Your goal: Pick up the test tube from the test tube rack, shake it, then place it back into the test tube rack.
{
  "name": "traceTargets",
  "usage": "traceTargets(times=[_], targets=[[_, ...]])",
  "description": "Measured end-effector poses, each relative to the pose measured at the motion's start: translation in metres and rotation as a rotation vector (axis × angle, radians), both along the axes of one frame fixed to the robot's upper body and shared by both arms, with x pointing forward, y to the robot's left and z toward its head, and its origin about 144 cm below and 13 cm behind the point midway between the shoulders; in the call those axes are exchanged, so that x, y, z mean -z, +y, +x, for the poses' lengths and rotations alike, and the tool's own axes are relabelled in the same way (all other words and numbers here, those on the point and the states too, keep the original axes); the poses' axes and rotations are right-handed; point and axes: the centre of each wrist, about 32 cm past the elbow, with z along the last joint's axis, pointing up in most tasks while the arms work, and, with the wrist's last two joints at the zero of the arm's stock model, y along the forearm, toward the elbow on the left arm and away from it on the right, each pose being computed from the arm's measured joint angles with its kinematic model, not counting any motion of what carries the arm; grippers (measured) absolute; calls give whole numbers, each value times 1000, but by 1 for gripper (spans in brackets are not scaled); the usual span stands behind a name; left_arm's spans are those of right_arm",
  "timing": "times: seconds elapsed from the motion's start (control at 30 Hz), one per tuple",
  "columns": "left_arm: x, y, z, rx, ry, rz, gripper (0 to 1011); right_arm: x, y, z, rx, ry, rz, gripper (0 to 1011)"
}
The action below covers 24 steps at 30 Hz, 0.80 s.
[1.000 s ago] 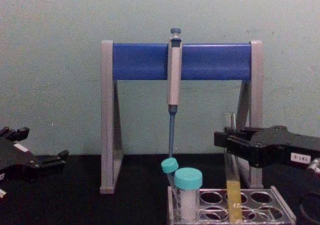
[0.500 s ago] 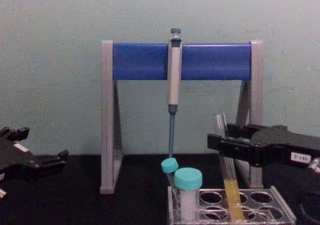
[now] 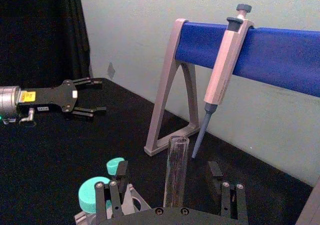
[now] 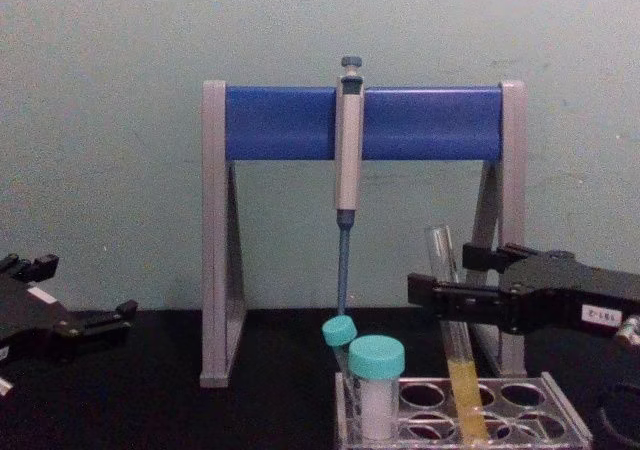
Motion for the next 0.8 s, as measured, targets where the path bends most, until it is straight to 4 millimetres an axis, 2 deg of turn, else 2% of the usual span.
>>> traceTargets(times=[0.43,0.8], targets=[[0,0,0,0,0,0,1001,1,0,0,2,1,1,1000],[0,0,0,0,0,0,1001,-6,-2,-6,21,-50,79,1000]])
